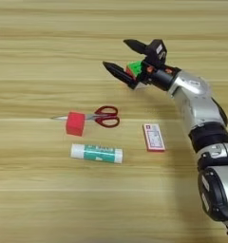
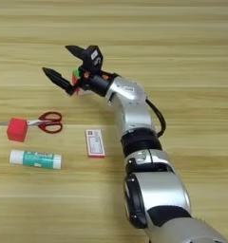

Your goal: Move the objects on the table

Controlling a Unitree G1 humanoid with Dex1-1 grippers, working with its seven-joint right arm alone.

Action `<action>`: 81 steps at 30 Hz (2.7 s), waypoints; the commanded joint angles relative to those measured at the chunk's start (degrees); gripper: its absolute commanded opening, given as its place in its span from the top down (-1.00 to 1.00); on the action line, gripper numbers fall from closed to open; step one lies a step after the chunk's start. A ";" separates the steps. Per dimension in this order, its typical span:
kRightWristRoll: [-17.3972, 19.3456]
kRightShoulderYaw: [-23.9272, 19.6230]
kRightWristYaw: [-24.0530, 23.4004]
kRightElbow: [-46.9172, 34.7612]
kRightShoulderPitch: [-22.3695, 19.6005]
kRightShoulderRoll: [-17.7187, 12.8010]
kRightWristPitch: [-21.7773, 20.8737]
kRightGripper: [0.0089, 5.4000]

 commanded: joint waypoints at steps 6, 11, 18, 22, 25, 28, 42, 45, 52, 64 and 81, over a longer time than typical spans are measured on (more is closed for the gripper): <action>-2.70 -1.72 -13.68 2.90 -10.02 -2.54 1.16 -0.99; -3.76 -2.22 -17.84 8.79 -12.40 -3.24 1.09 -0.99; -5.28 -1.53 -20.67 15.38 -14.72 -3.37 1.15 -0.99; -6.31 -1.24 -21.85 19.32 -16.00 -3.16 1.54 -0.99; -6.87 -0.98 -22.15 21.76 -16.68 -2.97 1.66 -0.99; -7.67 -0.85 -23.39 24.29 -17.38 -2.86 1.90 -0.99; -10.69 -0.69 -28.83 31.57 -19.37 -2.32 2.42 -0.99; -11.02 -0.93 -29.47 32.71 -19.33 -2.22 3.20 -0.99; -11.20 -1.46 -30.45 34.06 -19.23 -2.18 4.17 -0.74; -12.02 -1.80 -30.93 34.44 -19.16 -2.07 3.88 -0.23; -11.40 -2.05 -27.07 32.35 -19.66 -1.86 -0.56 -0.23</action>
